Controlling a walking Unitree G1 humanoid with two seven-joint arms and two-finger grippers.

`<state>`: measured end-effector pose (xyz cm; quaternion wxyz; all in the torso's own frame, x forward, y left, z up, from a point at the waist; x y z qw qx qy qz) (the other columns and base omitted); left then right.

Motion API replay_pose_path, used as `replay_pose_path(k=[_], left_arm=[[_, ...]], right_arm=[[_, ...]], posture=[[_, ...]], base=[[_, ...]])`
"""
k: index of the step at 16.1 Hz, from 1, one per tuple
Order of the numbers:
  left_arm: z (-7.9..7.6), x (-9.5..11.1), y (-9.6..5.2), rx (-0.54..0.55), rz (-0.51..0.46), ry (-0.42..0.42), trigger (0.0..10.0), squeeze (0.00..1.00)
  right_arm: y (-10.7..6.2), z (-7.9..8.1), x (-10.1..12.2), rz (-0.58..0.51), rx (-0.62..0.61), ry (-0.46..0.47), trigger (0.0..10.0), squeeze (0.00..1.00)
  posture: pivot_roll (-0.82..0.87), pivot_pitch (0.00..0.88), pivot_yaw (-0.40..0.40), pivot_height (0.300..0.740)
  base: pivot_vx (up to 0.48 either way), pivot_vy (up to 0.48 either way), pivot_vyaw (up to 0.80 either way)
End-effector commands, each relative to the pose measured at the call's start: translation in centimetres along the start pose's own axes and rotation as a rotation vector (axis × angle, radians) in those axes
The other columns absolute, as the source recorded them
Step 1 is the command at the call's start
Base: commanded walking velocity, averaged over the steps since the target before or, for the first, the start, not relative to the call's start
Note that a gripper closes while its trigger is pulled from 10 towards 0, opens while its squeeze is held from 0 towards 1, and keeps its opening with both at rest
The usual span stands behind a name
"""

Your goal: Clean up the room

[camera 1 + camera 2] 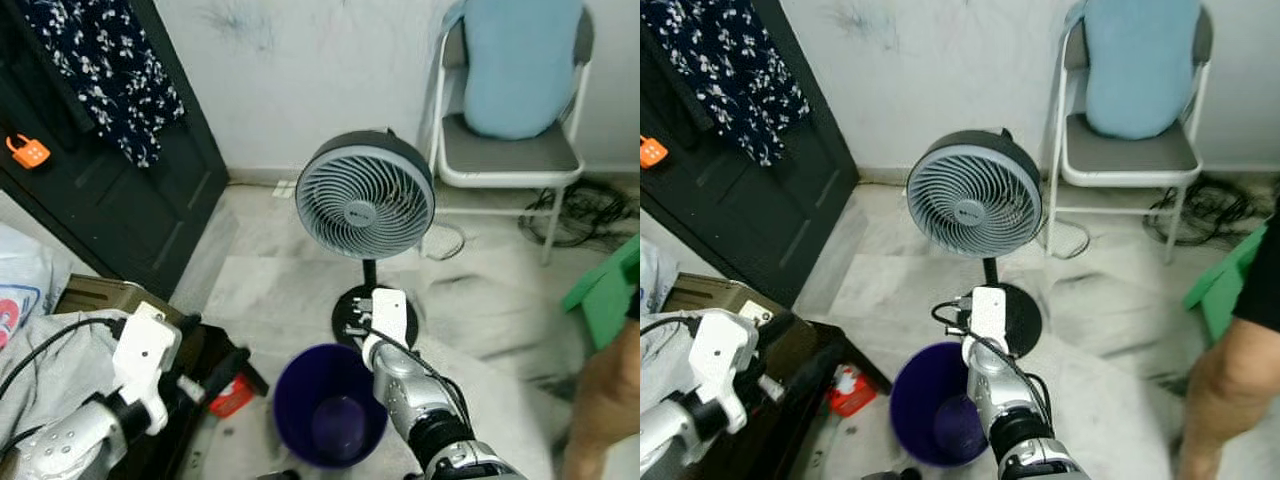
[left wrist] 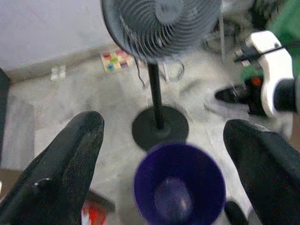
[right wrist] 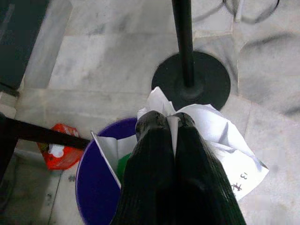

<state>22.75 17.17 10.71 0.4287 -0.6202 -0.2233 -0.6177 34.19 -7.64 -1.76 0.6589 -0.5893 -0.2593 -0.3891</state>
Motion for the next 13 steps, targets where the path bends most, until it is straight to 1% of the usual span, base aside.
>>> replay_pose_path(k=[1,2,3,4,6,7,9,11,13], left_arm=[[0.4,0.2,-0.8,-0.009,0.022,0.018,10.0,0.0],[0.3,0.1,-1.2,-0.025,0.036,0.023,10.0,0.0],[0.1,0.0,-1.6,-0.049,0.054,0.034,10.0,0.0],[0.0,-0.1,-1.8,-0.059,0.067,0.037,10.0,0.0],[0.0,-0.1,-1.9,-0.064,0.072,0.037,10.0,0.0],[-0.1,0.0,-1.8,-0.068,0.072,0.038,10.0,0.0],[-0.1,-0.1,-1.8,-0.062,0.075,0.039,10.0,0.0],[-0.4,-0.1,-1.9,-0.067,0.078,0.036,10.0,0.0],[-1.4,-0.3,-2.1,-0.135,0.086,0.02,10.0,0.0]], right_arm=[[-0.6,4.0,-0.5,0.023,0.073,0.04,10.0,0.0],[-0.6,4.2,-0.8,0.03,0.075,0.042,10.0,0.0],[-0.6,4.7,-1.0,0.052,0.095,0.07,10.0,0.0],[-0.6,5.5,-0.5,0.048,0.136,0.097,10.0,0.0],[-0.7,6.9,0.9,0.017,0.188,0.087,10.0,0.0],[-0.8,8.0,1.6,0.011,0.219,0.075,10.0,0.0],[-1.2,9.6,1.8,0.008,0.278,0.062,10.0,0.0],[-1.5,10.3,1.8,0.001,0.303,0.068,10.0,0.0],[-1.6,10.6,1.7,-0.003,0.329,0.069,10.0,0.0]], posture=[[0.09,0.192,0.21,0.74],[0.1,0.199,0.225,0.74],[0.11,0.206,0.235,0.74],[0.11,0.208,0.238,0.74],[0.12,0.206,0.24,0.74],[0.12,0.204,0.231,0.74],[0.12,0.203,0.226,0.74],[0.12,0.195,0.221,0.74],[0.12,0.191,0.215,0.74]], base=[[0.0,0.0,0.0],[0.0,0.0,0.0],[0.0,0.0,0.0],[0.0,0.0,0.0],[0.0,0.0,0.0],[0.0,0.0,0.0],[0.0,0.0,0.0],[0.0,0.0,0.0],[0.0,0.0,0.0]])
Point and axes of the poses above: a point about 5 cm out from each wrist's last joint towards the gripper, its own y axis pointing out of the wrist towards the gripper, its own x axis along the axis of the wrist's last joint, z = x × y, the point moved 5 cm from there along y, pointing out of the wrist towards the gripper, and after that the axes turned 8 degrees about y, right-handed, at the moved point
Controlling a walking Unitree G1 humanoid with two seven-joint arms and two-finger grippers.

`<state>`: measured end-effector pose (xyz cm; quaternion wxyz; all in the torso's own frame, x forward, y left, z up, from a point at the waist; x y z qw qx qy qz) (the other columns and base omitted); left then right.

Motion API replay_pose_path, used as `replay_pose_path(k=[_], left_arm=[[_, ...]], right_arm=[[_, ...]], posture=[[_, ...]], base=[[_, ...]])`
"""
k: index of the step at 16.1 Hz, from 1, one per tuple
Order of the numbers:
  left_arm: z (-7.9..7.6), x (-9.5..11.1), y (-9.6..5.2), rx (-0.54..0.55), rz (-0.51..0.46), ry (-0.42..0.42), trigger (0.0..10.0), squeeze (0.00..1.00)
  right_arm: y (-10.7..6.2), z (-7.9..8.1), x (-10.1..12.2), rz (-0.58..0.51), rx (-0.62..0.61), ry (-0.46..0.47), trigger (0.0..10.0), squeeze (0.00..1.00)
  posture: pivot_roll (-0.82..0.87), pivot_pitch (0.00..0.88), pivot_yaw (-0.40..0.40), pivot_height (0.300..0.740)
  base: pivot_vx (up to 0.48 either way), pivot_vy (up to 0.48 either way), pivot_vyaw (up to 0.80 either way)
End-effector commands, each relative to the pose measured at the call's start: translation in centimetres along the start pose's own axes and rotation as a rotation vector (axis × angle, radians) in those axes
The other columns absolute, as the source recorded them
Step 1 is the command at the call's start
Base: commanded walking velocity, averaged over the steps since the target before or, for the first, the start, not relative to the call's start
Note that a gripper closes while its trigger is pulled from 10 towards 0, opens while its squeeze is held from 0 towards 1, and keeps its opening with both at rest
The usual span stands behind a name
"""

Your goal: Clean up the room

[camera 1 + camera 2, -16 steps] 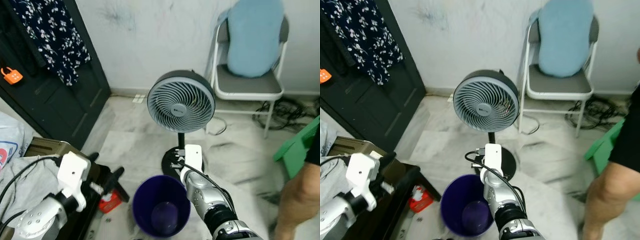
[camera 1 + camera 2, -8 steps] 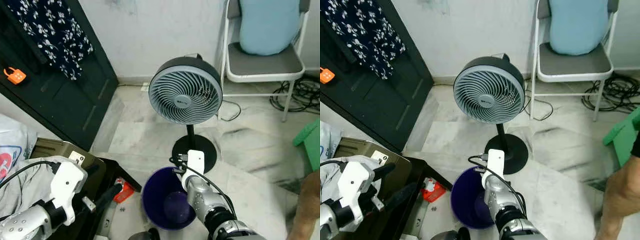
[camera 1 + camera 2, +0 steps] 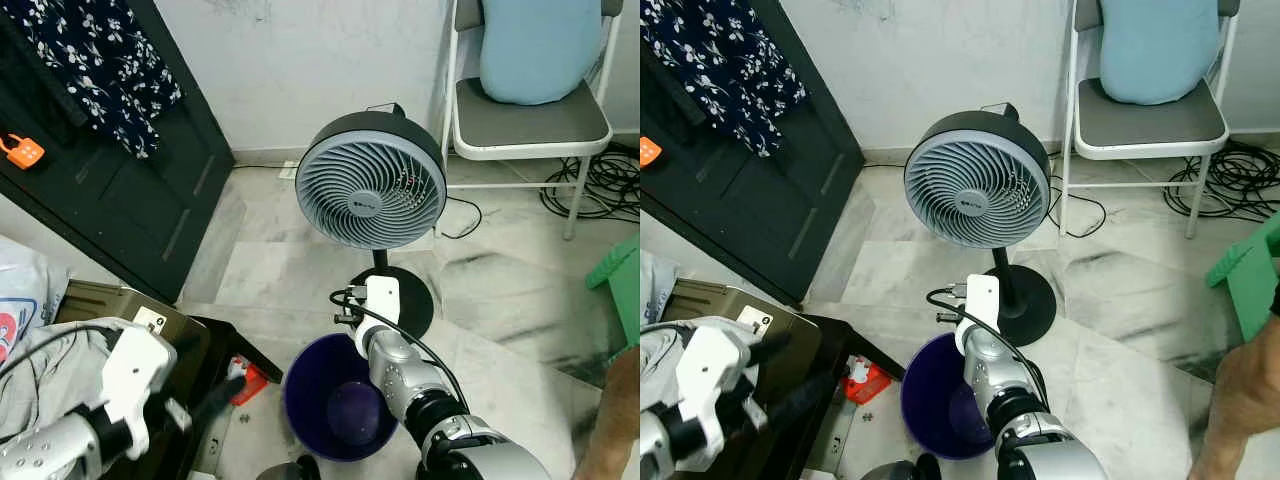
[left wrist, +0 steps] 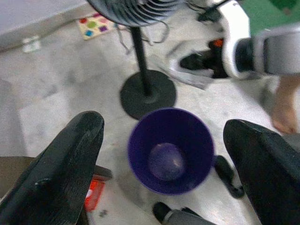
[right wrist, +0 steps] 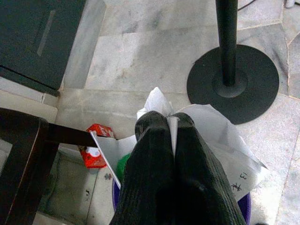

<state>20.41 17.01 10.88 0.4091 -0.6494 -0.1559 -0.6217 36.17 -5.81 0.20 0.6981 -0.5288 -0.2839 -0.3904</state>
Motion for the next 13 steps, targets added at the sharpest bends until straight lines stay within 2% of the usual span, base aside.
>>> replay_pose_path(k=[1,4,7,8,9,10,13], left_arm=[[-0.3,-0.3,-0.3,-0.031,0.025,0.006,10.0,0.0],[-0.3,-0.2,-0.1,-0.036,0.017,0.004,10.0,0.0],[-0.5,-0.4,-0.3,-0.036,0.021,0.004,10.0,0.0],[-0.5,-0.3,-0.3,-0.035,0.021,0.005,10.0,0.0],[-0.5,-0.3,-0.3,-0.035,0.022,0.005,10.0,0.0],[-0.5,-0.3,-0.4,-0.034,0.023,0.007,10.0,0.0],[-0.4,-0.3,-0.5,-0.03,0.025,0.011,10.0,0.0]], right_arm=[[-0.9,8.2,-1.1,0.033,0.182,0.036,10.0,0.0],[-0.8,7.8,-1.2,0.041,0.182,0.029,10.0,0.0],[-0.8,8.6,-0.3,0.014,0.221,0.046,10.0,0.0],[-0.9,9.0,0.1,-0.004,0.243,0.055,10.0,0.29],[-0.9,9.1,0.4,-0.018,0.252,0.059,10.0,0.84],[-1.0,9.4,0.9,-0.042,0.27,0.068,10.0,1.0],[-1.2,10.2,1.9,-0.089,0.321,0.097,10.0,1.0]], posture=[[0.11,0.189,0.211,0.74],[0.11,0.183,0.197,0.74],[0.11,0.182,0.195,0.74],[0.12,0.183,0.196,0.74],[0.12,0.183,0.197,0.74],[0.12,0.184,0.2,0.74],[0.12,0.183,0.2,0.74]], base=[[0.0,0.0,0.0],[0.0,0.0,0.0],[0.0,0.0,0.0],[0.0,0.0,0.0],[0.0,0.0,0.0],[0.0,0.0,0.0],[0.0,0.0,0.0]])
Point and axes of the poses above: a point about 5 cm out from each wrist's last joint towards the gripper, its own y axis pointing out of the wrist towards the gripper, its own x axis along the axis of the wrist's last joint, z = x × y, the point moved 5 cm from there along y, pointing out of the wrist towards the gripper, and after that the axes turned 8 degrees about y, right-handed, at the moved point
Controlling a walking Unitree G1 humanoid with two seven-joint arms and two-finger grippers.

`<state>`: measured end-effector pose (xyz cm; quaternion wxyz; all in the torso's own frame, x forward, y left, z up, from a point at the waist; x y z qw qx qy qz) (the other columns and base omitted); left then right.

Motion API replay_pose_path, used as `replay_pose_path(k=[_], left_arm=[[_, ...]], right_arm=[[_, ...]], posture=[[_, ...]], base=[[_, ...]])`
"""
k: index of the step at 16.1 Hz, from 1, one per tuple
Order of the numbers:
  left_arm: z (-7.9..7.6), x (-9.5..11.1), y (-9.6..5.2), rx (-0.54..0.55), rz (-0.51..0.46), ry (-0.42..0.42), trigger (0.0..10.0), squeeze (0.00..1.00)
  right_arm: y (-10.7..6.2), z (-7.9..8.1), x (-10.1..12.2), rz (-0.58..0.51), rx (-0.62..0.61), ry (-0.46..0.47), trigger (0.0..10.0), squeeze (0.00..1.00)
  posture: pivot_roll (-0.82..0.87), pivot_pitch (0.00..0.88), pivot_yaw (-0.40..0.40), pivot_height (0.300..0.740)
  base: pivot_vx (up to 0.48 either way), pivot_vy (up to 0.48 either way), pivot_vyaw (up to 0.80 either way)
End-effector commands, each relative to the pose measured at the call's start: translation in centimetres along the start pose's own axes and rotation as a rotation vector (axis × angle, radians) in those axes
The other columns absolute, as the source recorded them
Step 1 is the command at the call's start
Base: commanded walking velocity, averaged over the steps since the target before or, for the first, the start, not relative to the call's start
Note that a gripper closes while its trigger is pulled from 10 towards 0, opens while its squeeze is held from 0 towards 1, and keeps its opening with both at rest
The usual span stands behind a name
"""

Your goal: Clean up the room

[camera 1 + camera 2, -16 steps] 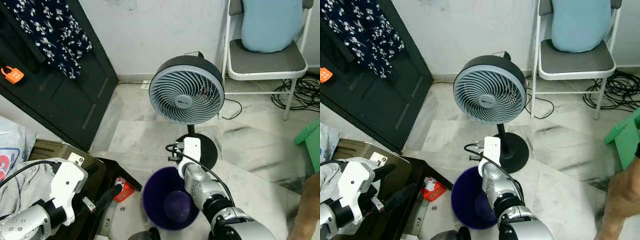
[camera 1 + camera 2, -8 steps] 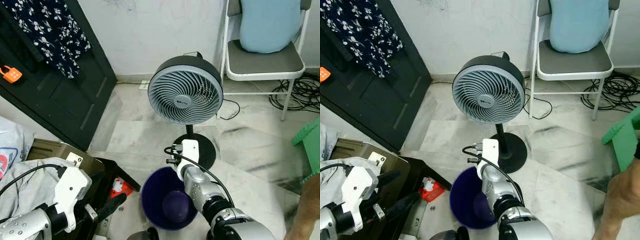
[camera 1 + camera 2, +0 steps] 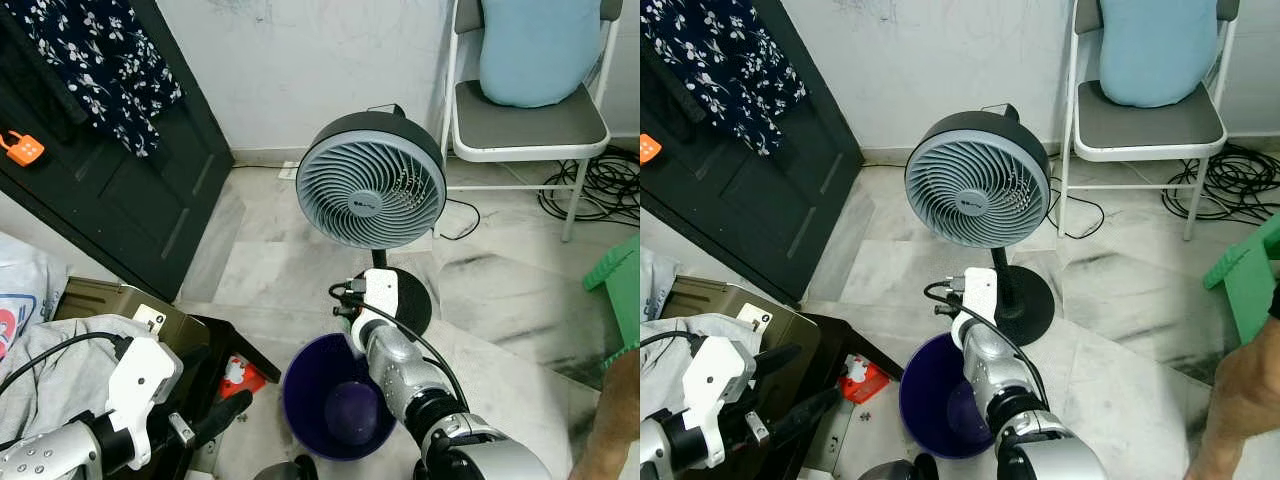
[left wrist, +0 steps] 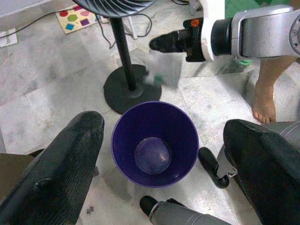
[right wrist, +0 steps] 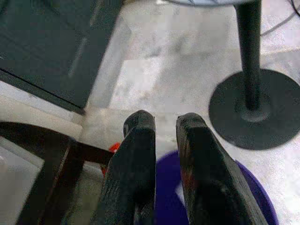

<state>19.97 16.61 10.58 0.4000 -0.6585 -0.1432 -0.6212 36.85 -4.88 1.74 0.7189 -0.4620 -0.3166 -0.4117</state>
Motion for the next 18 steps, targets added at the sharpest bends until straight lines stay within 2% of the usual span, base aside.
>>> replay_pose_path(k=[1,4,8,10,11,12,13,15,18], left_arm=[[0.2,0.0,-0.5,0.007,0.015,0.016,10.0,0.0],[0.3,0.0,-0.4,0.013,0.012,0.019,10.0,0.0],[0.8,0.3,0.0,0.036,-0.001,0.027,10.0,0.0],[1.1,0.9,1.0,0.061,-0.045,0.025,10.0,0.0],[1.2,1.0,1.3,0.063,-0.056,0.024,10.0,0.0],[1.3,1.7,2.5,0.072,-0.095,0.022,10.0,0.0],[1.5,2.3,3.2,0.085,-0.129,0.023,10.0,0.0],[2.2,3.6,4.7,0.116,-0.192,0.024,10.0,0.0],[3.2,4.8,5.8,0.181,-0.256,-0.006,10.0,0.0]], right_arm=[[0.0,9.1,0.3,-0.016,0.206,0.066,10.0,1.0],[-0.2,9.4,0.7,-0.051,0.233,0.047,10.0,1.0],[-1.2,10.1,3.3,-0.172,0.318,0.019,10.0,1.0],[-3.3,8.1,5.1,-0.263,0.305,-0.036,10.0,1.0],[-3.6,7.5,5.3,-0.271,0.296,-0.049,10.0,1.0],[-4.9,5.7,6.2,-0.312,0.265,-0.091,10.0,1.0],[-6.0,4.6,6.8,-0.347,0.243,-0.11,10.0,1.0],[-7.4,2.4,7.7,-0.371,0.196,-0.141,10.0,1.0],[-9.0,-0.1,8.4,-0.39,0.133,-0.219,10.0,1.0]], posture=[[0.12,0.182,0.199,0.74],[0.13,0.179,0.197,0.74],[0.12,0.166,0.19,0.74],[0.08,0.124,0.158,0.74],[0.07,0.11,0.149,0.74],[0.03,0.075,0.128,0.74],[0.02,0.06,0.123,0.74],[-0.02,0.011,0.105,0.74],[-0.05,0.0,0.083,0.74]], base=[[0.0,0.0,0.0],[0.0,0.0,0.0],[0.0,0.0,0.0],[0.0,0.0,0.0],[0.0,0.0,0.0],[0.0,0.0,0.0],[0.0,0.0,0.0],[0.0,0.0,0.0],[0.0,0.0,0.0]])
Point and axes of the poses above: a point about 5 cm out from each wrist's last joint towards the gripper, its own y axis pointing out of the wrist towards the gripper, its own x axis along the axis of the wrist's last joint, z = x × y, the point moved 5 cm from there along y, pointing out of the wrist towards the gripper, and after that the axes turned 8 degrees about y, right-handed, at the moved point
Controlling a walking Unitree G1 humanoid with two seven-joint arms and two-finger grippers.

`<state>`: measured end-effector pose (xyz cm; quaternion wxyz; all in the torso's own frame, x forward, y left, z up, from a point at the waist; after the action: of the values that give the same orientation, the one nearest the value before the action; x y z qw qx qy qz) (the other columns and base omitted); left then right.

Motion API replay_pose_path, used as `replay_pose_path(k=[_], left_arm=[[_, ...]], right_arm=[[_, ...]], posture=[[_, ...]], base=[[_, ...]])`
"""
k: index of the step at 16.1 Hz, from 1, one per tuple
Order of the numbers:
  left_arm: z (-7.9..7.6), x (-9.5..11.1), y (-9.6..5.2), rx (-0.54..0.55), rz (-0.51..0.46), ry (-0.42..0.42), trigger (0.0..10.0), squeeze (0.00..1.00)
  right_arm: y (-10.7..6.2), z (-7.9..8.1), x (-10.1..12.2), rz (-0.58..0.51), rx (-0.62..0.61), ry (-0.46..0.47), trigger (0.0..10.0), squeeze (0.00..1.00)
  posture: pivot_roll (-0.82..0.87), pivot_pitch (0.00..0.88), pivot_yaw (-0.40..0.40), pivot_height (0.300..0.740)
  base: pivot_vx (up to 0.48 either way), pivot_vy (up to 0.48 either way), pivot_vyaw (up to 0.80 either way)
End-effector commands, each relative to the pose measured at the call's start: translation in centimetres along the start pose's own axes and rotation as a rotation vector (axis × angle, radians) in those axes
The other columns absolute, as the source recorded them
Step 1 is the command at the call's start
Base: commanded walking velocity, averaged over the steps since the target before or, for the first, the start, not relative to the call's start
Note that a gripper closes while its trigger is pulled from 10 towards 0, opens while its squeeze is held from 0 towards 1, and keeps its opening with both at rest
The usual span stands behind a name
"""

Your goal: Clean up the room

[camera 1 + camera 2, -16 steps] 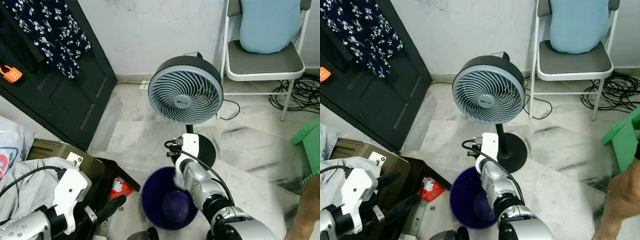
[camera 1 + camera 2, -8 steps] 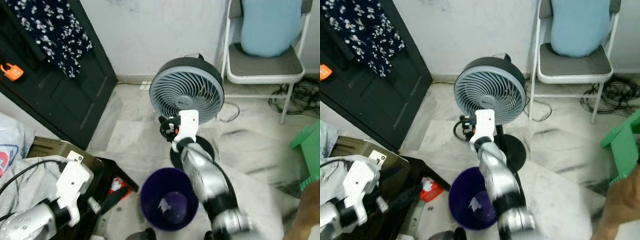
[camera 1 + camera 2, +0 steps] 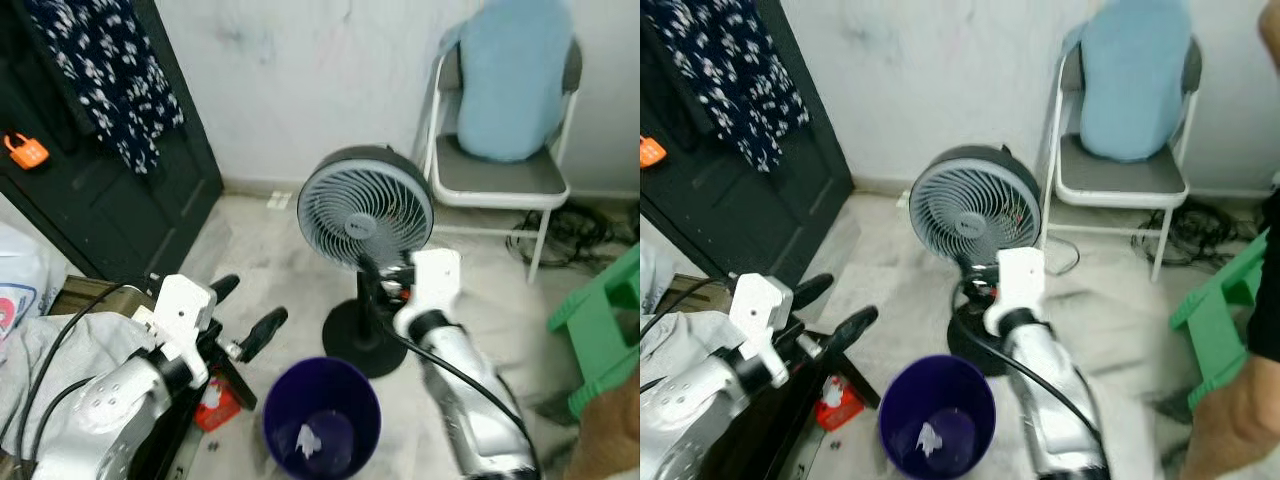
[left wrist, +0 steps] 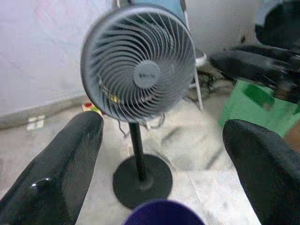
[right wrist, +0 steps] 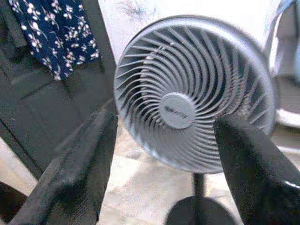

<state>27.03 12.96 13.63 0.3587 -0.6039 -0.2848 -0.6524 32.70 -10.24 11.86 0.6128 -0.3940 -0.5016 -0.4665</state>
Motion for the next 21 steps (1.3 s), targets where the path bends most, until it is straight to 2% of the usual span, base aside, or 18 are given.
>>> replay_pose_path(k=[1,3,6,8,9,10,11,12,14,16,17,21], left_arm=[[0.8,0.3,0.1,0.051,-0.017,0.022,10.0,0.0],[1.0,0.8,0.9,0.075,-0.056,0.01,10.0,0.0],[1.6,0.9,1.6,0.125,-0.091,0.002,10.0,0.0],[2.9,1.4,1.6,0.216,-0.121,0.022,10.0,0.0],[4.7,1.2,0.8,0.344,-0.13,0.027,10.0,0.0],[5.3,0.9,0.4,0.385,-0.129,0.013,10.0,0.0],[5.6,0.6,0.3,0.406,-0.123,0.001,10.0,0.0],[6.2,0.2,0.0,0.444,-0.112,-0.009,10.0,0.0],[6.9,-0.2,0.0,0.476,-0.105,-0.016,10.0,0.0],[6.8,0.2,0.6,0.461,-0.119,-0.02,10.0,0.0],[6.7,0.2,0.7,0.456,-0.121,-0.02,10.0,0.0],[7.3,0.5,0.7,0.491,-0.141,-0.024,10.0,0.0]], right_arm=[[-0.9,-0.8,0.4,0.001,-0.016,-0.028,10.0,1.0],[-1.6,-2.6,0.7,0.007,-0.06,-0.049,10.0,1.0],[-1.8,-4.3,1.9,-0.023,-0.117,0.004,10.0,1.0],[-2.3,-4.5,2.4,-0.047,-0.116,-0.029,10.0,1.0],[-3.4,-4.9,2.2,-0.058,-0.124,-0.062,10.0,1.0],[-3.6,-5.0,2.1,-0.054,-0.13,-0.063,10.0,0.89],[-3.6,-5.2,2.1,-0.05,-0.136,-0.074,10.0,0.53],[-3.4,-5.4,2.5,-0.07,-0.15,-0.073,10.0,0.0],[-2.8,-5.6,3.6,-0.115,-0.172,-0.073,10.0,0.0],[-2.3,-5.1,3.8,-0.117,-0.145,-0.084,10.0,0.0],[-2.2,-4.8,3.6,-0.109,-0.132,-0.145,10.0,0.0],[-2.0,-3.5,3.9,-0.12,-0.105,-0.135,10.0,0.0]], posture=[[-0.06,0.0,0.078,0.74],[-0.08,0.0,0.071,0.74],[-0.09,0.0,0.073,0.74],[-0.09,0.0,0.072,0.74],[-0.09,0.0,0.068,0.74],[-0.09,0.0,0.067,0.74],[-0.09,0.0,0.066,0.74],[-0.09,0.0,0.063,0.74],[-0.1,0.0,0.064,0.74],[-0.09,0.0,0.066,0.74],[-0.09,0.0,0.064,0.74],[-0.11,0.0,0.041,0.74]], base=[[0.0,0.0,0.0],[0.0,0.0,0.0],[0.0,0.0,0.0],[0.0,0.0,0.0],[0.0,0.0,0.0],[0.0,0.0,0.0],[0.0,0.0,0.0],[0.0,0.0,0.0],[0.0,0.0,0.0],[0.0,0.0,0.0],[0.0,0.0,0.0],[0.0,0.0,0.75]])
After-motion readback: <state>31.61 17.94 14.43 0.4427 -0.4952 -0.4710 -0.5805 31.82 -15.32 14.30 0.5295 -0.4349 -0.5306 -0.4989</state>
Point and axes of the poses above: a point about 5 cm out from each wrist's last joint towards the gripper, its own y axis pointing out of the wrist towards the gripper, its own x axis along the axis of the wrist's last joint, z = x × y, the point moved 5 cm from there along y, pointing out of the wrist towards the gripper, and after that the axes turned 8 degrees about y, right-handed, at the moved point
